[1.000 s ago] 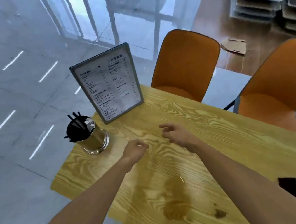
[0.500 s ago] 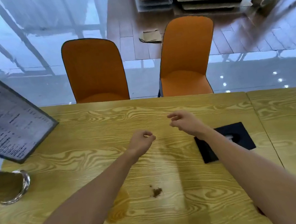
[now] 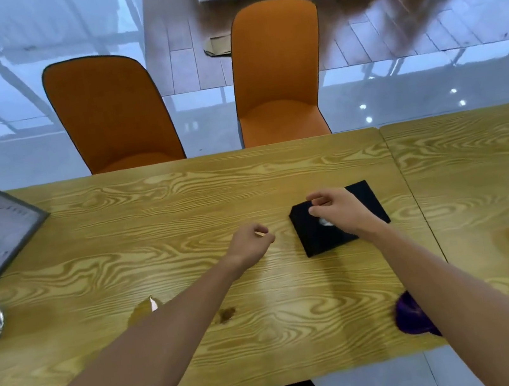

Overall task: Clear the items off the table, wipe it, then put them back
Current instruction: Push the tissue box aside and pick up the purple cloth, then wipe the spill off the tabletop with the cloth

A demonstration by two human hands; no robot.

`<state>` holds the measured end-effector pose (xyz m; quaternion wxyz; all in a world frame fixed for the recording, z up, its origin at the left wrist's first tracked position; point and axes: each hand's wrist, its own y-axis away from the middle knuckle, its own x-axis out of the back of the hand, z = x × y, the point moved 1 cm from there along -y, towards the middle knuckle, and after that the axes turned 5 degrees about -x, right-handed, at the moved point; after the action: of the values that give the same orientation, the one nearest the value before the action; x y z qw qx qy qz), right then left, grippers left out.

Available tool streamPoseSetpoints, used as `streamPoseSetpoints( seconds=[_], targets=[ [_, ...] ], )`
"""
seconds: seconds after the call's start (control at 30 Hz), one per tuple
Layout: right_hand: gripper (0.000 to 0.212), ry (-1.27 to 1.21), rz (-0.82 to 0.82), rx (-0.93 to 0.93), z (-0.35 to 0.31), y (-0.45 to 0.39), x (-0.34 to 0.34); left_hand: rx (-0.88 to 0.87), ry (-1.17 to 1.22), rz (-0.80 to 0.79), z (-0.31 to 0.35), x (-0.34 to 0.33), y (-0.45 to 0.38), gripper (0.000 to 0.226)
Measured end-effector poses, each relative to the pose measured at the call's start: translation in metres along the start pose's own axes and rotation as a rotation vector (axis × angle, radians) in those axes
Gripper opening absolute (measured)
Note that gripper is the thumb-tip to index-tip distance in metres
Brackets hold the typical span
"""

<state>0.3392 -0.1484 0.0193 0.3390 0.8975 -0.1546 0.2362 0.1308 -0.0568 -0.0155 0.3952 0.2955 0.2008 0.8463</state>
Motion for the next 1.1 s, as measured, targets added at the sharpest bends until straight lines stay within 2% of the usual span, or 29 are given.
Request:
streamPoseSetpoints(
  seconds=[0.23, 0.37, 0.53, 0.67, 0.73, 0.83, 0.9, 0.97, 1.1],
  targets=[
    [0.036, 0.069, -0.070, 0.108, 0.013, 0.030, -0.033, 0.040, -0.024, 0.089, -0.028, -0.022, 0.026, 0.030],
    [0.036, 0.158, -0.071, 0.092, 0.047, 0.057, -0.040, 0.044, -0.024, 0.039, -0.031, -0.057, 0.040, 0.037],
    [0.036, 0.281, 0.022, 0.057, 0.108, 0.079, -0.024, -0.028, -0.120, -0.097, -0.018, -0.115, 0.040, 0.049],
    [0.042, 0.354, 0.207, -0.056, 0.160, 0.095, -0.003, -0.096, -0.201, -0.234, 0.001, -0.166, 0.035, 0.063],
    [0.053, 0.460, 0.232, -0.162, 0.183, 0.100, 0.009, -0.150, -0.252, -0.286, 0.012, -0.191, 0.033, 0.069],
    [0.077, 0.530, 0.090, -0.372, 0.215, 0.106, 0.020, -0.157, -0.282, -0.348, 0.021, -0.224, 0.030, 0.073],
    [0.084, 0.529, -0.019, -0.447, 0.232, 0.107, 0.022, -0.139, -0.273, -0.378, 0.024, -0.241, 0.030, 0.072],
    [0.075, 0.575, -0.055, -0.480, 0.244, 0.107, 0.019, -0.126, -0.259, -0.388, 0.024, -0.251, 0.030, 0.072],
    [0.022, 0.779, -0.016, -0.379, 0.241, 0.101, 0.019, -0.131, -0.256, -0.378, 0.019, -0.252, 0.033, 0.072]
  ],
)
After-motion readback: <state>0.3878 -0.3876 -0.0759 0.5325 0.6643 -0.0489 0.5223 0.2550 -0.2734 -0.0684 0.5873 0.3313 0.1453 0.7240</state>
